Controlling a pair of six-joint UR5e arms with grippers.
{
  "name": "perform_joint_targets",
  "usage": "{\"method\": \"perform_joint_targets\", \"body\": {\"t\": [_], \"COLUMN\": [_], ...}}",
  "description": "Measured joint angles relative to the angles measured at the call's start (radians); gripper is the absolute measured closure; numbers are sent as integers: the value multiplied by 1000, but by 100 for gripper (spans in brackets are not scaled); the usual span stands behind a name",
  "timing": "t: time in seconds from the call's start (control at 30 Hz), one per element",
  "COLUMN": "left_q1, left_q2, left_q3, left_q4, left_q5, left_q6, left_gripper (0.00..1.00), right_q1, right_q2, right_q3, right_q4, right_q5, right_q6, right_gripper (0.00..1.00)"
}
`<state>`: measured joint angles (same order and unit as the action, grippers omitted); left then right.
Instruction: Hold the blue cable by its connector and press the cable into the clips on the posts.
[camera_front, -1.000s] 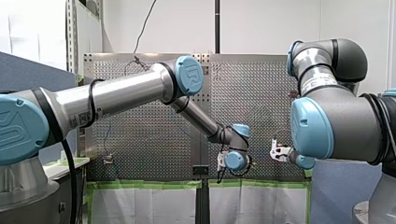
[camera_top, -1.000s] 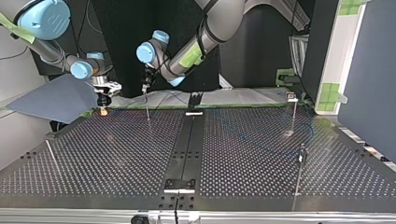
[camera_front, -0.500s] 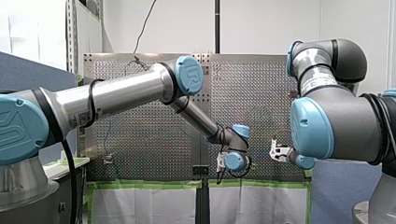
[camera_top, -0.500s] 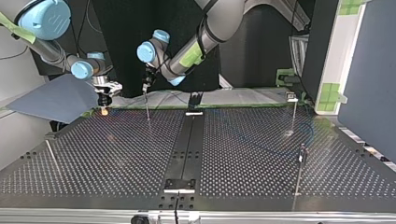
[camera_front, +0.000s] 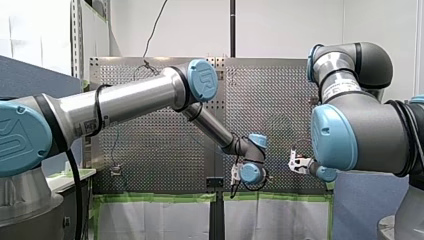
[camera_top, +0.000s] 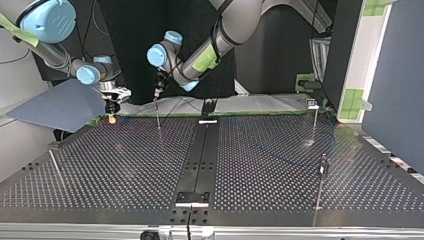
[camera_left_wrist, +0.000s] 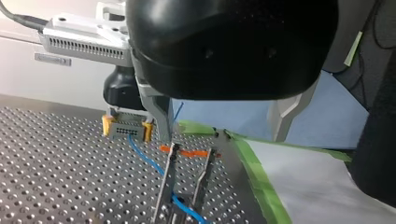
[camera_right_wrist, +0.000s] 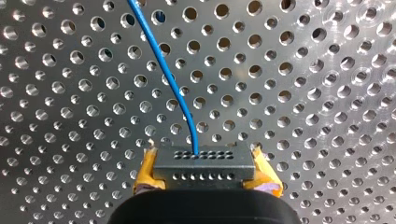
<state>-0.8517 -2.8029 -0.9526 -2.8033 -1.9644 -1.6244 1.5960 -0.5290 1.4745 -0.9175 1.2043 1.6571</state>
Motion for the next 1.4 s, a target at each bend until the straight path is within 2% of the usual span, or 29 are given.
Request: {"method": "perform_joint_targets", "body": {"t": [0.2, 0.43, 0.77, 1.0, 1.23, 1.4], "left_q1": [-11, -19, -14, 1, 7, 5], "left_q2": [19, 86, 176, 241, 312, 364], "left_q3": [-22, -89, -179, -244, -315, -367], "left_q4": [9, 74, 163, 229, 276, 279], "left_q5": [-21, -46, -66, -100, -93, -87], "left_q6": [-3, -40, -50, -102, -161, -176], "left_gripper": [0, 0, 0, 0, 0, 0], "right_q1": [0, -2, 0, 2, 3, 5], "right_q2": [0, 1, 2, 3, 3, 3], "right_q3": [-2, -2, -3, -3, -3, -3], "right_q4": [0, 0, 2, 16, 25, 26], "right_q5": [0, 0, 0, 0, -5, -15], "right_q6": [0, 1, 1, 1, 1, 1], "right_gripper": [100, 100, 100, 100, 100, 100]}}
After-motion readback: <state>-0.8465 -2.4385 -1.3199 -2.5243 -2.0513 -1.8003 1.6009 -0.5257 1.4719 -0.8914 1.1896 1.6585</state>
